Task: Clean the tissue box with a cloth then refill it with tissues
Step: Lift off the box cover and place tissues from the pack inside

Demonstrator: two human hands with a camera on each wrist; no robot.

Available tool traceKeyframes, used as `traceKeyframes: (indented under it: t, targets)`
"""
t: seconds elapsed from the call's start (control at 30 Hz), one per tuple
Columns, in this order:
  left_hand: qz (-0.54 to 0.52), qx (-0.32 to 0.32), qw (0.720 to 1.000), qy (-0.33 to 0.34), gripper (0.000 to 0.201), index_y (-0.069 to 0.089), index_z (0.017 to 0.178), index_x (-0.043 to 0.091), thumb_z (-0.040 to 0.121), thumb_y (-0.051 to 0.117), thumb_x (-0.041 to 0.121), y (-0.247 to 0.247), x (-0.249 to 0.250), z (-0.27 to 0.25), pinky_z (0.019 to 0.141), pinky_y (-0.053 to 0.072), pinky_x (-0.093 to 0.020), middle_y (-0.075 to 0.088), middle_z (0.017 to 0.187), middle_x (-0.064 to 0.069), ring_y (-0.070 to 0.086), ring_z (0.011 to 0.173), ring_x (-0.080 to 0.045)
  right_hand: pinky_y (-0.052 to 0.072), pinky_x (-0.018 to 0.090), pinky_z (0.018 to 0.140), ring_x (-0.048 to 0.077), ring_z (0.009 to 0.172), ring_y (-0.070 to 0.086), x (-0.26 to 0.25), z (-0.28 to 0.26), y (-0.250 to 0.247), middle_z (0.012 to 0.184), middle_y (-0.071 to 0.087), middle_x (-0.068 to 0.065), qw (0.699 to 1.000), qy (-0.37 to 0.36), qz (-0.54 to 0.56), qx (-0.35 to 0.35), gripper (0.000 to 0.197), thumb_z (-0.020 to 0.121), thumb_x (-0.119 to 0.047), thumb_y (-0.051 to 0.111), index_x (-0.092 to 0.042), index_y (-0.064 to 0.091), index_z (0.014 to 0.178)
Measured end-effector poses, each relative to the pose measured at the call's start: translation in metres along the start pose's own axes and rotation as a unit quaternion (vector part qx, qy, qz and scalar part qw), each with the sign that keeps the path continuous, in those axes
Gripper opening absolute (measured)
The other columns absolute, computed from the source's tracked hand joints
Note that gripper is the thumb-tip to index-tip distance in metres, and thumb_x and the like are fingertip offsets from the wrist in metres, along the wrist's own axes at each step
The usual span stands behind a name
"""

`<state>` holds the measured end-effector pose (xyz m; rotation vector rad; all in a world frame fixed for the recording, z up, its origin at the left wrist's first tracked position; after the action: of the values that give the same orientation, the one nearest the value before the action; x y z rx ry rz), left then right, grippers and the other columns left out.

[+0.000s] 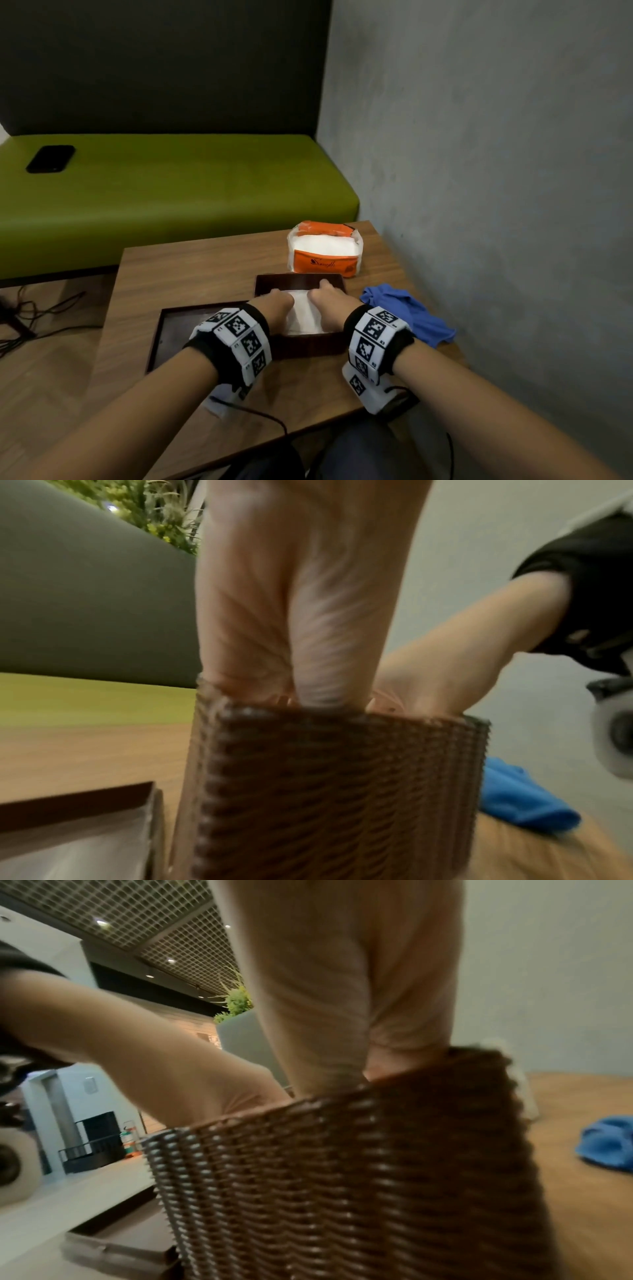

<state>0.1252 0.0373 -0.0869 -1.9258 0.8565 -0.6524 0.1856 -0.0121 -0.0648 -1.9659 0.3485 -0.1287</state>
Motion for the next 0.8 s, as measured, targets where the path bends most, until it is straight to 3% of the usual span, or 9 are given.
traceKeyframes:
  t: [0.1,0.17,0.3,0.37,0.5,0.63,0.73,0.8]
  targets:
    - [-0.024,0.049,0.998,0.010,0.049,0.042,0.129,0.006,0.083,0.061,0.008,-0.010,0.000,0.000,0.105,0.042,-0.041,0.035,0.136,-0.015,0.042,0.124,-0.032,0.044,0.044,0.095,0.042,0.116,0.044,0.000,0.000,-0.008,0.127,0.038,0.023,0.998,0.011,-0.017,0.056,0.036,0.086,0.009,0.047,-0.001,0.048,0.120]
    - [0.000,0.061,0.998,0.015,0.045,0.040,0.130,0.006,0.087,0.054,0.005,-0.008,0.002,-0.002,0.104,0.040,-0.044,0.032,0.135,-0.017,0.038,0.124,-0.036,0.042,0.044,0.096,0.044,0.116,0.046,-0.002,-0.001,0.000,0.128,0.039,0.024,0.999,0.020,-0.037,0.017,0.035,0.089,0.006,0.045,0.001,0.045,0.123]
    - [-0.025,0.006,0.999,0.020,0.051,0.029,0.137,0.009,0.089,0.047,0.007,0.005,0.003,-0.002,0.105,0.039,-0.050,0.033,0.133,-0.019,0.043,0.123,-0.039,0.042,0.045,0.098,0.042,0.122,0.043,0.000,0.000,0.016,0.135,0.035,0.022,0.997,0.034,0.001,-0.070,0.038,0.090,0.001,0.048,0.000,0.040,0.127]
    - [-0.040,0.007,0.999,0.028,0.054,0.028,0.137,0.009,0.088,0.051,0.010,0.002,0.003,-0.002,0.104,0.041,-0.048,0.033,0.133,-0.018,0.044,0.122,-0.036,0.043,0.043,0.096,0.038,0.121,0.045,0.003,-0.003,0.011,0.134,0.036,0.020,0.997,0.042,0.033,-0.053,0.038,0.089,-0.001,0.051,-0.003,0.042,0.126]
    - [0.007,0.099,0.995,0.032,0.048,0.040,0.125,0.005,0.083,0.061,0.015,-0.014,0.007,-0.005,0.099,0.044,-0.039,0.035,0.132,-0.016,0.043,0.118,-0.034,0.045,0.039,0.092,0.037,0.114,0.051,-0.001,-0.010,-0.015,0.126,0.047,0.022,0.993,0.043,0.049,0.095,0.030,0.088,0.006,0.049,0.000,0.049,0.117]
    - [0.071,0.089,0.993,-0.004,0.038,0.049,0.120,0.000,0.088,0.057,0.019,-0.009,0.008,-0.008,0.093,0.049,-0.036,0.053,0.125,-0.017,0.057,0.112,-0.031,0.045,0.038,0.094,0.036,0.116,0.053,-0.010,-0.010,0.000,0.127,0.051,0.023,0.998,0.044,-0.013,0.053,0.027,0.091,0.000,0.048,0.003,0.051,0.118]
    - [0.058,0.072,0.996,0.013,0.030,0.050,0.120,-0.001,0.092,0.047,0.011,-0.006,0.010,-0.009,0.095,0.047,-0.036,0.052,0.127,-0.019,0.055,0.116,-0.032,0.044,0.039,0.096,0.038,0.119,0.049,-0.008,-0.008,0.002,0.130,0.045,0.023,0.999,0.044,0.005,0.023,0.033,0.090,-0.001,0.052,0.003,0.047,0.123]
    - [0.027,0.066,0.997,0.004,0.035,0.049,0.121,-0.001,0.091,0.052,0.017,-0.010,0.009,-0.012,0.096,0.045,-0.036,0.050,0.128,-0.019,0.054,0.117,-0.033,0.044,0.040,0.096,0.039,0.118,0.049,-0.003,-0.010,-0.006,0.129,0.046,0.023,0.997,0.056,0.031,0.045,0.033,0.089,0.002,0.050,0.002,0.047,0.122]
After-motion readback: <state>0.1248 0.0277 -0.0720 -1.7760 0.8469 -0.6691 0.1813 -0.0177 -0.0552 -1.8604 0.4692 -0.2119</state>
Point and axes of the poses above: each hand's wrist, its own z-axis towards the middle knuckle, its own y-axis out of the palm, x = y × z, the point moved 8 cm from there along z, towards the middle knuckle
